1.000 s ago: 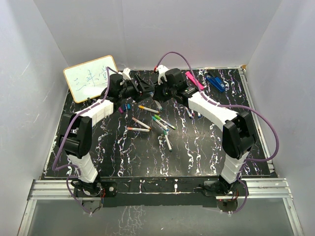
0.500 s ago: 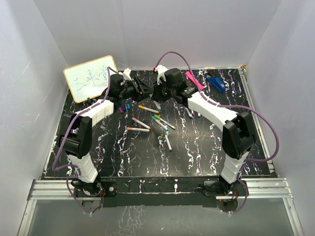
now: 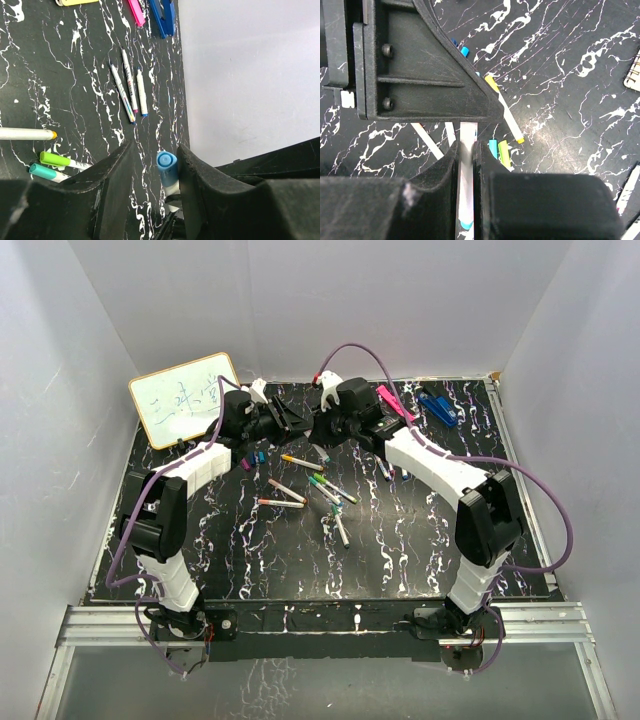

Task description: Open the pen caps

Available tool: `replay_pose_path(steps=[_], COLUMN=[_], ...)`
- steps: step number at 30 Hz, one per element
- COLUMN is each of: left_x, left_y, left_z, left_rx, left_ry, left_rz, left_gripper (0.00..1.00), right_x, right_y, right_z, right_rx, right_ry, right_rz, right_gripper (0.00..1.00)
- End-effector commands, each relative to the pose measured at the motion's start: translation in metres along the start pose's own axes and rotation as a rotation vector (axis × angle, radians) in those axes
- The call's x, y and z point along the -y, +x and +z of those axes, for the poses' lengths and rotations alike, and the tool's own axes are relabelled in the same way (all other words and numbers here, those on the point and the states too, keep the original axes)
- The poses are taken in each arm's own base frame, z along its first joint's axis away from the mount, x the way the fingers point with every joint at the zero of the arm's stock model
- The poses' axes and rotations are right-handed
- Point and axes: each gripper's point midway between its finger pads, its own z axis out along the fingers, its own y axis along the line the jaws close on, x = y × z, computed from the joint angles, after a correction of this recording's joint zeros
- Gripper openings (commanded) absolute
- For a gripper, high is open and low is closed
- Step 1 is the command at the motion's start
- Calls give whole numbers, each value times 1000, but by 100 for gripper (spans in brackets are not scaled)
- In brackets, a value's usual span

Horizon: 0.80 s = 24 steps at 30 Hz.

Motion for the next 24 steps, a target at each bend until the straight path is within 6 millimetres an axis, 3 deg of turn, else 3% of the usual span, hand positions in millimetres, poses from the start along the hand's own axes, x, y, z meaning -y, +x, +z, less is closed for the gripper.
replay_pose_path(steps=[1,15,20,24], left_x=[9,13,15,16], left_y=[-3,-4,-4,-3], left_z=[0,-1,-2,-1], left_rx=[10,16,12,8], left_ry=[18,28,34,43], left_rz=[20,17,17,13], left_gripper=[37,29,18,0], right_x=[-15,-15,-15,-14], right_y=[-34,-23,-21,-20], right_z=[-24,-20,-17,-15], right_rx=[108,80,75,74], right_ry=[-31,-39,-41,-39], right_rz=[-35,-30,-28,-26], right_gripper=[0,0,0,0])
